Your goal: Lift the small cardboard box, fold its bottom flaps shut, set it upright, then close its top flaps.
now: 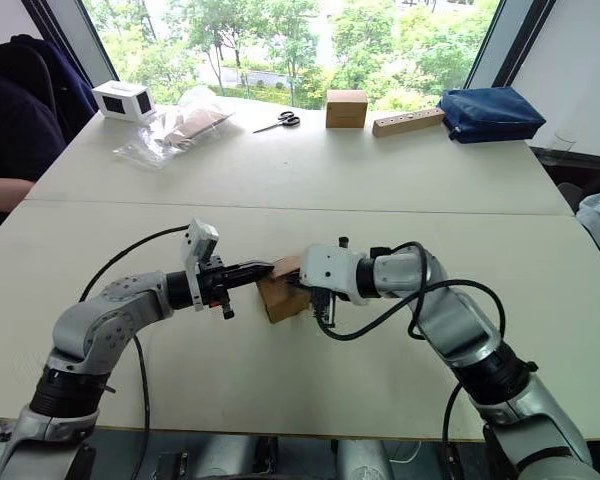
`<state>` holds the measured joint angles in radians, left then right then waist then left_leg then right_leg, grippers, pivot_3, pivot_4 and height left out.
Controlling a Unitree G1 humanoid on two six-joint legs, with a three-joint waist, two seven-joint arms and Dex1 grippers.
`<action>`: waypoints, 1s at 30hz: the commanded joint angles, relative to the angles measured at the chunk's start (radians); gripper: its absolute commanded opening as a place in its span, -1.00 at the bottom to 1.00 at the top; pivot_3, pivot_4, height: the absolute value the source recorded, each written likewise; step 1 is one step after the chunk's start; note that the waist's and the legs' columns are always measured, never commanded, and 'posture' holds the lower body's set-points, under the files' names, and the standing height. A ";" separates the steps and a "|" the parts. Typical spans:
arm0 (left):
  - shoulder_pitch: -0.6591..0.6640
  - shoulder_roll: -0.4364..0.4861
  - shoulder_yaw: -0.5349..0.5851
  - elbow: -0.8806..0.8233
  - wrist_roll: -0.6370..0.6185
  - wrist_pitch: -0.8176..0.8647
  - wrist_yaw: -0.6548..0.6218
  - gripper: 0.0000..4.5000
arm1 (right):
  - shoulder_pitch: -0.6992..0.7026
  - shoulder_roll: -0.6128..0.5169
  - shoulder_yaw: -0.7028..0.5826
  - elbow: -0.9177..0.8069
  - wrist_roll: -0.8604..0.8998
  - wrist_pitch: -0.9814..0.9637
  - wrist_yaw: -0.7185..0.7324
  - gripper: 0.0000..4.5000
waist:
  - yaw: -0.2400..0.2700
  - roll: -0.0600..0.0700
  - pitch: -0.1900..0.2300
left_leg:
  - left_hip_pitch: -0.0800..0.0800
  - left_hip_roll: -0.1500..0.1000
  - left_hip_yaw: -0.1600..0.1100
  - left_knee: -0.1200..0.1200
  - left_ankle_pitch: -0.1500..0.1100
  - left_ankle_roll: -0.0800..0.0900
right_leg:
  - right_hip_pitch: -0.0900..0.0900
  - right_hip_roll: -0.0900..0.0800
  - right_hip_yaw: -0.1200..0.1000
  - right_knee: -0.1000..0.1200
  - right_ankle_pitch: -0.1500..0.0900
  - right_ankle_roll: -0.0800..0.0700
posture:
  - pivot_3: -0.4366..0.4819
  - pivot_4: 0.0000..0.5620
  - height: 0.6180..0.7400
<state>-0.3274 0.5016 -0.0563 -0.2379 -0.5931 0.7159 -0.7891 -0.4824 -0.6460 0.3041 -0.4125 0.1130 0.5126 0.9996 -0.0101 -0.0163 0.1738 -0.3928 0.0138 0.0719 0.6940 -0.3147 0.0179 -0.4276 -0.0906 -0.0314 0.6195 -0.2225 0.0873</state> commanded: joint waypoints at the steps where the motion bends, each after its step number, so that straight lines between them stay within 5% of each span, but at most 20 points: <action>1: -0.002 0.022 -0.050 0.018 0.067 -0.046 -0.025 -1.00 | 0.003 -0.001 -0.067 -0.026 0.055 0.018 -0.009 -1.00 | 0.000 0.000 0.000 | 0.000 0.000 0.000 -0.001 0.000 0.000 | 0.000 0.000 0.000 -0.001 0.000 -0.001 | -0.05 -0.47 1.00; 16: -0.083 -0.013 -0.007 -0.049 -0.016 0.027 -0.009 -1.00 | -0.042 0.082 -0.017 0.194 -0.049 -0.176 -0.115 -1.00 | -0.001 0.000 0.000 | 0.000 0.000 0.001 -0.003 0.000 0.000 | 0.000 0.002 0.000 -0.003 0.001 0.000 | -0.05 -0.47 1.00; 30: -0.032 0.028 -0.136 -0.041 0.117 -0.057 -0.041 -1.00 | 0.021 0.063 0.007 0.166 -0.082 -0.180 -0.099 -1.00 | -0.001 0.000 0.000 | 0.000 0.000 0.002 -0.004 0.000 0.000 | 0.000 0.003 0.000 -0.004 0.001 0.000 | -0.05 -0.47 1.00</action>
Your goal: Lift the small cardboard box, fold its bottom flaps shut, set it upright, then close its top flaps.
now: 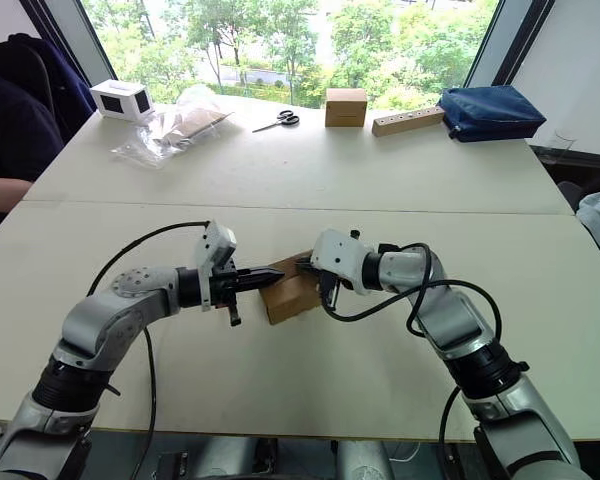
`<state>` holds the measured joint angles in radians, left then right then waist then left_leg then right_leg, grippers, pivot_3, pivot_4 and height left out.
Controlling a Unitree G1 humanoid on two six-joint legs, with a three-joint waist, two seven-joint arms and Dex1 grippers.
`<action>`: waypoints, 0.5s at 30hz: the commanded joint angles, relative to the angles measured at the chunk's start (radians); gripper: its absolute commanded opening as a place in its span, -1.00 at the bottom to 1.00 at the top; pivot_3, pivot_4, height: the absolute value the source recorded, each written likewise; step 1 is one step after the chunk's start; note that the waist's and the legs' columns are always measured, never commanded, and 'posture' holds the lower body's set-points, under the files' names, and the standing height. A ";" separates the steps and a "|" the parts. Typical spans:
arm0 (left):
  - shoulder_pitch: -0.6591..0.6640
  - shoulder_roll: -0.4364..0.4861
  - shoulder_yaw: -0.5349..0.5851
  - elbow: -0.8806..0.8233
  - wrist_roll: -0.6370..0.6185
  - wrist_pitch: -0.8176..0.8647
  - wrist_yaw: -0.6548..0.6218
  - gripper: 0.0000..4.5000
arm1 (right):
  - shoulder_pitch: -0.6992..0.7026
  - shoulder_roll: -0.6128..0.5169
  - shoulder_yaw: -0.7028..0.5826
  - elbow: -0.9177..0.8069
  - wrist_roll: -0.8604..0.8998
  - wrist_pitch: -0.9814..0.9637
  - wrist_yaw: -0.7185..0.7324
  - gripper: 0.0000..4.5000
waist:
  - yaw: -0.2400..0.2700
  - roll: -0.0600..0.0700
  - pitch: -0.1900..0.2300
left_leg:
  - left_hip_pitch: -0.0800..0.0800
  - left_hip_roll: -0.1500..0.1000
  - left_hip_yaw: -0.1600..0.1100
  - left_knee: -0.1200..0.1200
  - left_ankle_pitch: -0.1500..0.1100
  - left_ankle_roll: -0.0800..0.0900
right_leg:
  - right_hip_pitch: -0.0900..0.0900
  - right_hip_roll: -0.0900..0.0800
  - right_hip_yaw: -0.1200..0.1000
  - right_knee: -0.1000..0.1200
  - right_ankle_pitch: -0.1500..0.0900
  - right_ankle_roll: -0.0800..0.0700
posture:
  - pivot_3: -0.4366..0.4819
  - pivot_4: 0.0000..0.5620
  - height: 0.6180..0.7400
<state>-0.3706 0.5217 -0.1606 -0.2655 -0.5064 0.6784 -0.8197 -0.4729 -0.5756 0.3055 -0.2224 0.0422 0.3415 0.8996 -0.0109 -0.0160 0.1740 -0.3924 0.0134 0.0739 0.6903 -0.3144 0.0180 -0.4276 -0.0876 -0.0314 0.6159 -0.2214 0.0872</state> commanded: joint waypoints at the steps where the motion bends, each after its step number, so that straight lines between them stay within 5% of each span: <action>1: 0.012 0.007 -0.031 -0.014 0.031 -0.019 -0.011 -1.00 | 0.013 -0.006 0.006 -0.026 -0.013 -0.009 0.000 -1.00 | 0.000 0.000 0.000 | 0.000 0.000 0.000 0.000 0.000 0.000 | 0.000 0.000 0.000 0.000 0.000 0.000 | -0.05 -0.47 1.00; 15: 0.008 -0.009 0.005 0.022 0.034 -0.055 -0.015 -1.00 | 0.016 -0.008 -0.008 -0.014 -0.022 -0.012 -0.004 -1.00 | 0.000 0.000 0.000 | 0.000 0.000 0.000 0.000 0.000 0.000 | 0.000 0.000 0.000 0.000 0.000 0.000 | -0.05 -0.47 1.00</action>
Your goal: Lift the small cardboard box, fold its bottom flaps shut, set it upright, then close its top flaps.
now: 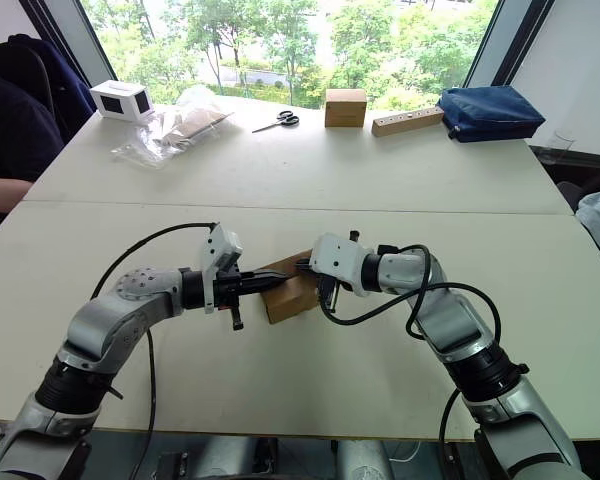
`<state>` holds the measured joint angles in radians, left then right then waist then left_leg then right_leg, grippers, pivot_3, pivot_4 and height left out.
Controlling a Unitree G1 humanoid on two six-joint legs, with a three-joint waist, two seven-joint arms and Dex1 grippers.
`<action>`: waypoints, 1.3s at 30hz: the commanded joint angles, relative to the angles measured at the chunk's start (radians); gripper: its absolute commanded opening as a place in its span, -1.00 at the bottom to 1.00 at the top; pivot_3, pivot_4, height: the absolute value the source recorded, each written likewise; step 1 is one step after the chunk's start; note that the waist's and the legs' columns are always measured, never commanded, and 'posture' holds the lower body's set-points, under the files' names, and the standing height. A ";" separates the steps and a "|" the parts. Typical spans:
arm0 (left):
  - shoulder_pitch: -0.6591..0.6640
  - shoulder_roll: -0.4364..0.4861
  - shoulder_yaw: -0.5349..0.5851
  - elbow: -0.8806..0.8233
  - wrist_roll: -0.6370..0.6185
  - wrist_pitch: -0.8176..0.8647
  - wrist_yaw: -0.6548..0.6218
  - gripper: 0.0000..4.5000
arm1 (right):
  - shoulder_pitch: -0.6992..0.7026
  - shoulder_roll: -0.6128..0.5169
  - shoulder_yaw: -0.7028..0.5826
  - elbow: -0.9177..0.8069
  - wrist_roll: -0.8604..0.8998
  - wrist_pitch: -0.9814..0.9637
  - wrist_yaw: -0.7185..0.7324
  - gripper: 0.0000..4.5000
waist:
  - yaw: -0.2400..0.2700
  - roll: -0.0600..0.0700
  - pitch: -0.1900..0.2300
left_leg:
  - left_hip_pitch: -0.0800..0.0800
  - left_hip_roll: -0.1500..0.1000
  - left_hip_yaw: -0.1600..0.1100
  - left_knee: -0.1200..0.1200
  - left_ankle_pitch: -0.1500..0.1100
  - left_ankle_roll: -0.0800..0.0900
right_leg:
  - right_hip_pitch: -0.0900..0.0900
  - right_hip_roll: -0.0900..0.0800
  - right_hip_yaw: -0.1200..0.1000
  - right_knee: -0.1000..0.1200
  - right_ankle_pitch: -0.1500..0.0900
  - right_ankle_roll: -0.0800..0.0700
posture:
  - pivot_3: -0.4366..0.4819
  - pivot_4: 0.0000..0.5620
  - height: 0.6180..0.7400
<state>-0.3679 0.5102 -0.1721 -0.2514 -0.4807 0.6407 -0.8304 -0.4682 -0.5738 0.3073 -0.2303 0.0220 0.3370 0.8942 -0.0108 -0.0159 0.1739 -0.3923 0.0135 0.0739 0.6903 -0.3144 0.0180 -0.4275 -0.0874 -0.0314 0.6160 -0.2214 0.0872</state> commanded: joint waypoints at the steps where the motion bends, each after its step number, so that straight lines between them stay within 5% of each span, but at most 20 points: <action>1: 0.006 0.003 0.015 0.010 0.010 -0.019 -0.006 -1.00 | 0.015 -0.010 -0.010 -0.006 -0.002 -0.008 0.002 -1.00 | 0.000 0.000 0.000 | 0.000 0.000 0.000 0.000 0.000 0.000 | 0.000 0.000 0.000 0.000 0.000 0.000 | -0.05 -0.47 1.00; 13: 0.013 -0.010 0.056 0.000 0.010 -0.057 0.015 -1.00 | 0.008 0.026 -0.075 -0.035 0.061 0.016 -0.029 -1.00 | 0.000 0.000 0.000 | 0.000 0.000 0.000 0.000 0.000 0.000 | 0.000 0.000 0.000 0.000 0.000 0.000 | -0.05 -0.47 1.00; 19: 0.028 0.028 0.310 -0.138 -0.285 0.134 0.052 -1.00 | 0.050 0.062 -0.347 -0.221 0.387 0.226 -0.066 -1.00 | 0.000 0.000 0.001 | -0.001 0.001 -0.001 0.000 0.000 0.000 | -0.001 0.000 0.000 0.001 0.002 0.003 | -0.05 -0.47 1.00; 24: 0.122 0.186 0.394 -0.215 -0.363 0.252 0.019 -1.00 | 0.196 0.011 -0.472 -0.362 0.546 0.397 -0.102 -1.00 | -0.001 0.000 0.001 | 0.000 0.001 -0.002 -0.002 0.000 0.000 | 0.000 -0.001 -0.001 0.000 0.001 0.002 | -0.05 -0.47 1.00; 30: 0.399 0.351 0.399 -0.297 -0.297 0.187 -0.112 -1.00 | 0.454 -0.102 -0.553 -0.447 0.615 0.479 -0.083 -1.00 | -0.001 0.001 0.001 | 0.001 0.001 0.000 -0.005 0.000 -0.001 | -0.001 -0.003 0.000 -0.002 -0.001 -0.001 | -0.05 -0.47 1.00; 39: 0.548 0.385 0.404 -0.271 -0.249 0.103 -0.172 -1.00 | 0.637 -0.214 -0.573 -0.446 0.627 0.463 -0.033 -1.00 | 0.002 0.001 0.001 | 0.000 0.001 0.000 -0.007 0.000 -0.003 | -0.003 -0.005 0.000 -0.004 -0.002 -0.003 | -0.05 -0.47 1.00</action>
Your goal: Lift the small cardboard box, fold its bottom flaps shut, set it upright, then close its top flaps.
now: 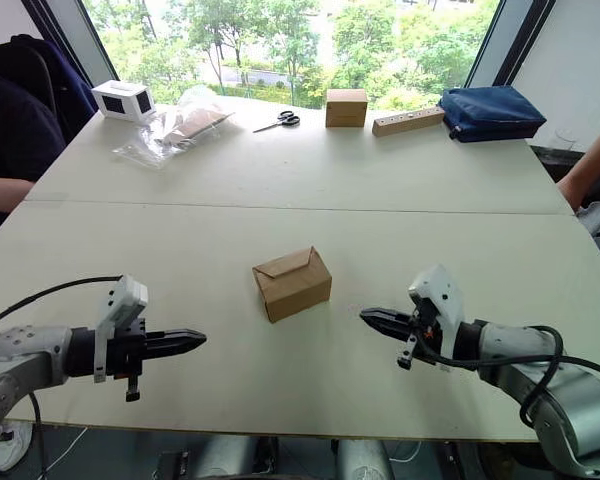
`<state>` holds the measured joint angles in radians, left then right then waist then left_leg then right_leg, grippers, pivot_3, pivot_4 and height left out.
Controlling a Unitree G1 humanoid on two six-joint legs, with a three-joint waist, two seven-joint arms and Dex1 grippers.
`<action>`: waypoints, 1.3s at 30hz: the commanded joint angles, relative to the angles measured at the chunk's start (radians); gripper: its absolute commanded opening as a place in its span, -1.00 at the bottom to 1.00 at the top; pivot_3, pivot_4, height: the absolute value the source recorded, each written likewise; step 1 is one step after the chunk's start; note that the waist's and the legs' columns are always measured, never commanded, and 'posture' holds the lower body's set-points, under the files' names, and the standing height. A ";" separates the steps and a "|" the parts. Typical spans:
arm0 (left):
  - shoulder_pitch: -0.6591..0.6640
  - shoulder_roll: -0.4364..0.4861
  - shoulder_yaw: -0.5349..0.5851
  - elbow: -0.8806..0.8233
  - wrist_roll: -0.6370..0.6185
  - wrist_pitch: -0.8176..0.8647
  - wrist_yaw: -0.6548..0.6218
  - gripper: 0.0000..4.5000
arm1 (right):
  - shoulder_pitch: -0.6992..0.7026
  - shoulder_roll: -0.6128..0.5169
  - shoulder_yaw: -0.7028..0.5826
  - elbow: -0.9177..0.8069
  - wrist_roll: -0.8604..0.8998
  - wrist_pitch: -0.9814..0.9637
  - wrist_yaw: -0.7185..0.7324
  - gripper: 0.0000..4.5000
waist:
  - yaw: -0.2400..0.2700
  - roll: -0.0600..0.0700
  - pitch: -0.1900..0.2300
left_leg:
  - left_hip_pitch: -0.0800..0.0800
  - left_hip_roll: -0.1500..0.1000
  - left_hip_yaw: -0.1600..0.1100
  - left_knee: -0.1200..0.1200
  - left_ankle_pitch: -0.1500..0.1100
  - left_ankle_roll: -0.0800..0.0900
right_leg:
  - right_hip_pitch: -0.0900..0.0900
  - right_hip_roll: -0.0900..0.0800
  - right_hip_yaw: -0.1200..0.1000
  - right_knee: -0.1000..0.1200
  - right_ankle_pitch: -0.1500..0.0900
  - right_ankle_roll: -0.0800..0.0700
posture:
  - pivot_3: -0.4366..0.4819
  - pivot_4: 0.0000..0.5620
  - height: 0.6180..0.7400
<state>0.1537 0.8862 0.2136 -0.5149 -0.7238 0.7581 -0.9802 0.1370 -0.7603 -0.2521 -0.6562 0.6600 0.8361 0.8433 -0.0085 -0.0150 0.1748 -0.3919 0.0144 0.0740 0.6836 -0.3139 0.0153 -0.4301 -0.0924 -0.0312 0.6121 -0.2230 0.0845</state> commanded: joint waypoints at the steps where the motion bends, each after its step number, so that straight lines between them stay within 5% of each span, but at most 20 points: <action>1: 0.034 0.004 0.020 -0.010 -0.016 -0.006 -0.019 -1.00 | 0.035 -0.025 -0.014 -0.011 -0.008 -0.040 0.013 -1.00 | 0.000 0.000 0.000 | 0.000 0.000 0.000 -0.001 0.000 0.000 | 0.000 0.000 0.000 0.000 -0.001 -0.001 | -0.05 -0.47 1.00; 10: 0.023 -0.026 0.023 -0.019 -0.072 0.030 0.019 -1.00 | 0.001 -0.035 0.010 0.016 -0.001 -0.058 0.002 -1.00 | 0.000 0.000 0.000 | 0.000 0.000 0.001 0.000 0.000 0.001 | -0.001 0.001 0.000 0.000 -0.001 -0.001 | -0.05 -0.47 1.00; 39: -0.047 -0.088 -0.098 -0.001 0.042 -0.044 0.082 -1.00 | 0.012 -0.064 0.025 0.052 0.051 -0.074 0.057 -1.00 | 0.003 -0.001 0.000 | 0.000 0.001 0.001 0.000 0.000 0.001 | 0.000 0.005 0.000 0.001 -0.001 -0.001 | -0.05 -0.47 1.00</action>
<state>0.1138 0.8002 0.1246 -0.5122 -0.6851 0.7296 -0.9000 0.1526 -0.8087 -0.2245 -0.6003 0.7101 0.7787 0.8888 -0.0052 -0.0156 0.1747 -0.3918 0.0149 0.0755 0.6836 -0.3138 0.0161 -0.4300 -0.0878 -0.0312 0.6129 -0.2238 0.0833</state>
